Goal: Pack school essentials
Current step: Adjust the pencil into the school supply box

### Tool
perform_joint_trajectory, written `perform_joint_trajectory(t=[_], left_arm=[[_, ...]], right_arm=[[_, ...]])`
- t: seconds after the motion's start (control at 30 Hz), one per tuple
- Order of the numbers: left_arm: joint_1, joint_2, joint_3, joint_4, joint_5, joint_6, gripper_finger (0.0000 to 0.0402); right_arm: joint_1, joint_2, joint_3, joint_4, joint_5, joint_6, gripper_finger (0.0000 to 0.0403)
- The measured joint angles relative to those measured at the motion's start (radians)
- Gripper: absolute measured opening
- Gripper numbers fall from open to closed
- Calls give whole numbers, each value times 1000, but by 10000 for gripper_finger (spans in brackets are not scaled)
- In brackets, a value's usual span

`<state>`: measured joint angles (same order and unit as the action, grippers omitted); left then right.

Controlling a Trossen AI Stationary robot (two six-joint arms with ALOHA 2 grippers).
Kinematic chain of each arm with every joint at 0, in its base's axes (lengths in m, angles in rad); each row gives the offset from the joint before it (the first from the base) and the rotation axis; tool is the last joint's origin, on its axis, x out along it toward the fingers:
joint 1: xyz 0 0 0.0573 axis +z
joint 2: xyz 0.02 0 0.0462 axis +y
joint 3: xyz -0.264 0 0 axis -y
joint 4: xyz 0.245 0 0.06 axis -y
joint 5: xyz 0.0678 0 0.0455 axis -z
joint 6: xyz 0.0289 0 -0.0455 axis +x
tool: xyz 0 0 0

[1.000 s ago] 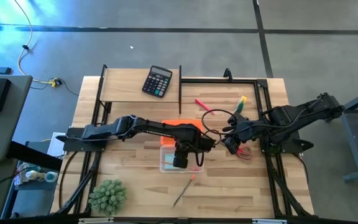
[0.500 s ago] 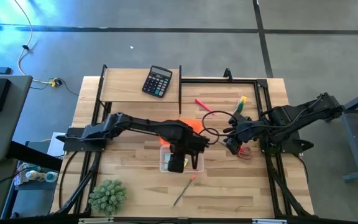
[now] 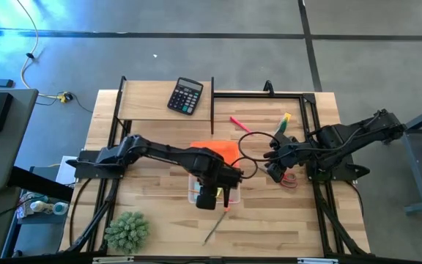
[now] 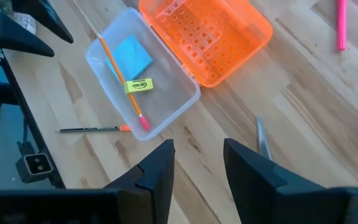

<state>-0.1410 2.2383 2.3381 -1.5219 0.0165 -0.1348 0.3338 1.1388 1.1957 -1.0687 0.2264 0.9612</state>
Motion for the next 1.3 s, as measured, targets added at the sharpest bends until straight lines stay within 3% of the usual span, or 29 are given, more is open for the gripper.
perform_joint_trajectory(t=[0.77, 1.03, 1.23, 1.3], left_arm=[[-154, -11, -3, -49, -181, -189, 83], [-205, -59, -13, -46, -302, -213, 67], [-223, -250, -349, -35, -328, -315, 51], [-229, -339, -476, 44, -330, -339, 46]], right_arm=[[0, 0, 0, 0, 9, -17, 129], [0, 0, 0, 4, 26, -10, 129], [0, 0, 0, 9, 40, 11, 129], [0, 0, 0, 11, 45, 26, 129]])
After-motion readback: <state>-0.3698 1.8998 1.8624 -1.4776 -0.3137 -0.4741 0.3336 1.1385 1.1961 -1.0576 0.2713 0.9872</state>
